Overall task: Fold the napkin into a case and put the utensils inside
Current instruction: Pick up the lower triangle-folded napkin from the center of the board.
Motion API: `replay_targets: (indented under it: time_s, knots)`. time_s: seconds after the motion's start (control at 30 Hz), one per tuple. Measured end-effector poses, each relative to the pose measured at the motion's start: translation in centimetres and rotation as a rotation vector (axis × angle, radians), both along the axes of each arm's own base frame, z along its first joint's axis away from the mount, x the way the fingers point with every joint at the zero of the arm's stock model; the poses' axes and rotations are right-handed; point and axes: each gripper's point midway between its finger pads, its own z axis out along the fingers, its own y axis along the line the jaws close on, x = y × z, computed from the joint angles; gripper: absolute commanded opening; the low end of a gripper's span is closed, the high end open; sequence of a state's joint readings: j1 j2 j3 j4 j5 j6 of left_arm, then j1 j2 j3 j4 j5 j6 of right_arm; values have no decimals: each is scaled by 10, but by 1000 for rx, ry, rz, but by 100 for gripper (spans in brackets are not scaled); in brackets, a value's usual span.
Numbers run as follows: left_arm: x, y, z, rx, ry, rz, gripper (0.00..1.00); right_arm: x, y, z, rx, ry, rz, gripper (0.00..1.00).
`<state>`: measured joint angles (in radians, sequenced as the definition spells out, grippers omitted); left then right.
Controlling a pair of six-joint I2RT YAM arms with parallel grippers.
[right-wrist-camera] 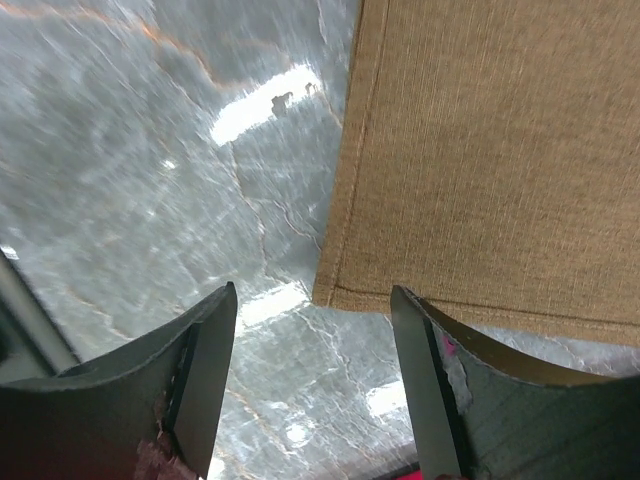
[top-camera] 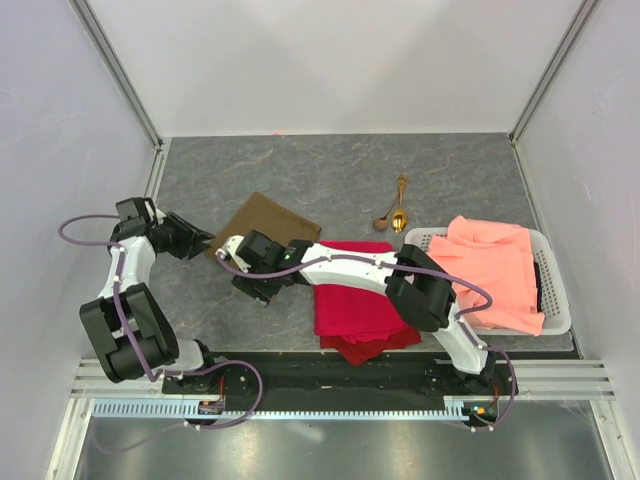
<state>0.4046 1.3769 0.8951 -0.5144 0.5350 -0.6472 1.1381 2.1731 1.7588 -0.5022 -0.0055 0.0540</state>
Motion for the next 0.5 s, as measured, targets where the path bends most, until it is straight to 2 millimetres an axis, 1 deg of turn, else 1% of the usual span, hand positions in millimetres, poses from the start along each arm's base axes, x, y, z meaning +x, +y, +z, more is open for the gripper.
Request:
replay_targets:
  time_s: [0.1, 0.23, 0.37, 0.4, 0.5]
  knots:
    - [-7, -3, -8, -21, 25, -1, 39, -2, -5, -13, -59, -32, 12, 67]
    - [-9, -5, -10, -34, 24, -5, 39, -1, -13, -29, -130, -66, 31, 59]
    - [-9, -5, -10, -34, 22, -6, 39, 2, -19, -34, -168, -89, 41, 54]
    - [-9, -5, -11, -34, 22, -6, 39, 4, -19, -34, -170, -95, 43, 52]
    - [-9, -5, -12, -34, 23, -6, 39, 6, -17, -33, -170, -106, 48, 50]
